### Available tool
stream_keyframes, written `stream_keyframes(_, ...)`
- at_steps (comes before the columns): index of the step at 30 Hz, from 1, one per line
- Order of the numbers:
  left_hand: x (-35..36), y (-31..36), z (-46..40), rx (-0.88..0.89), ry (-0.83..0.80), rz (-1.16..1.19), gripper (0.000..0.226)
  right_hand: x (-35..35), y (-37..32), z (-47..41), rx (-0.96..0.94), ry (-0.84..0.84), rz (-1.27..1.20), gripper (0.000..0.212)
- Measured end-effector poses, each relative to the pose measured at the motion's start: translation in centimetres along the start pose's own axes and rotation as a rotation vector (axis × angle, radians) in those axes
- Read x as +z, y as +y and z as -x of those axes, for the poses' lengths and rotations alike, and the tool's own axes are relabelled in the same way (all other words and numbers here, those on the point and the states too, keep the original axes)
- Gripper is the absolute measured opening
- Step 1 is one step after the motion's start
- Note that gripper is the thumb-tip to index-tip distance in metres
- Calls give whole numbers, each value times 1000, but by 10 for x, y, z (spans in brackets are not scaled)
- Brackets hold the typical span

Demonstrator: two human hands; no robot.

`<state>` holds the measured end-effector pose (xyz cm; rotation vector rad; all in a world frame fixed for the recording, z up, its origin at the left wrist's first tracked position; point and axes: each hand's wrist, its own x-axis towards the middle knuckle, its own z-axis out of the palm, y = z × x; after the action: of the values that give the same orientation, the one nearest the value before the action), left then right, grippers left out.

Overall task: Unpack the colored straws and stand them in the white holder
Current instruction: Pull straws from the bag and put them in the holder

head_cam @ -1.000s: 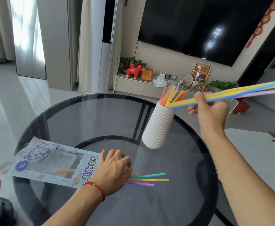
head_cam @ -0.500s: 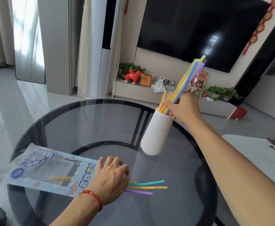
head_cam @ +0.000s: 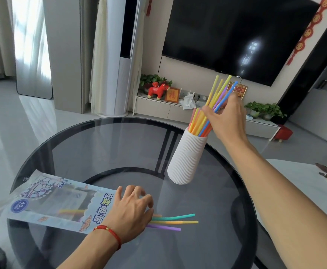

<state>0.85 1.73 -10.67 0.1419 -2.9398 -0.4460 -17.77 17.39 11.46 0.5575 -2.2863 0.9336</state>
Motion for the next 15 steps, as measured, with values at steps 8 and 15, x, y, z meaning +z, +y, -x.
stream_keyframes(8, -2, 1, 1, -6, -16, 9, 28, -4, -9, -16, -241, -51, 38, 85)
stream_keyframes(15, -5, 2, 0, -5, -32, -2, 28, 10, 3, -1, -186, -239, 48, 71)
